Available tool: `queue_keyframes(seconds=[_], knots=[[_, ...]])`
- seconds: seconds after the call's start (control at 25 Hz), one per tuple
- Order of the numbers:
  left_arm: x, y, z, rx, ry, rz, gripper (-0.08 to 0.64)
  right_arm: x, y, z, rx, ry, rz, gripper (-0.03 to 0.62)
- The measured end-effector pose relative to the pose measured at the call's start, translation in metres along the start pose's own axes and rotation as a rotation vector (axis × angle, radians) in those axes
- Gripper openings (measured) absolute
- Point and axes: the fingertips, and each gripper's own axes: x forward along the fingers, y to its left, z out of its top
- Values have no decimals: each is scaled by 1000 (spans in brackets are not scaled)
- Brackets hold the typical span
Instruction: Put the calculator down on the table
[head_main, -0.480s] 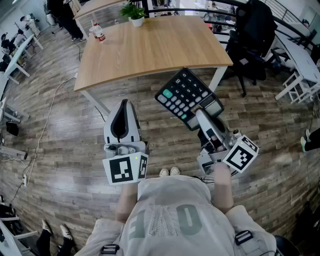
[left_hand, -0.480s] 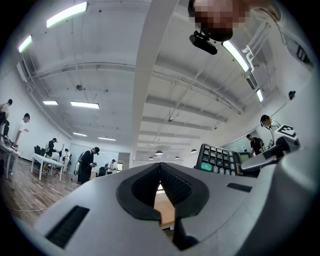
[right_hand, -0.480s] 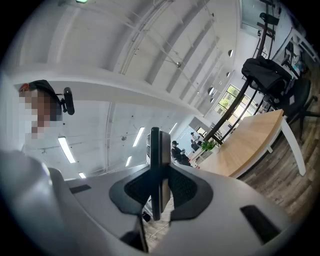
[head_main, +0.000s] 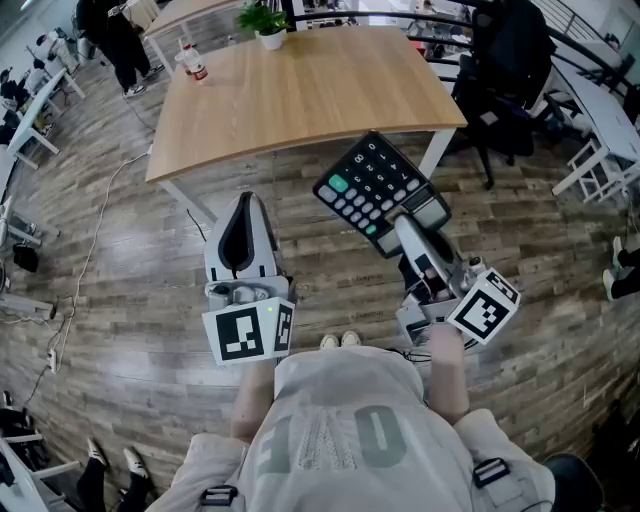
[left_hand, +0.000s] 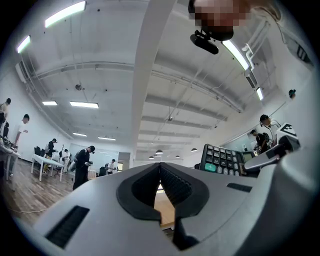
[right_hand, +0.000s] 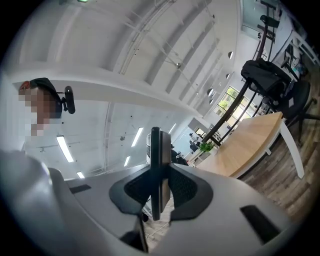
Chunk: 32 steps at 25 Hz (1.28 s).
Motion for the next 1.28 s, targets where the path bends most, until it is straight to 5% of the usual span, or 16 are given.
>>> queue_keyframes(seconds=[0.64,1.28], knots=[[8,14,-18,45,22,85,9,2,-32,2,49,20,42,87],[154,58,-69,33,33,47,9,111,-112,48,15,5,1,87]])
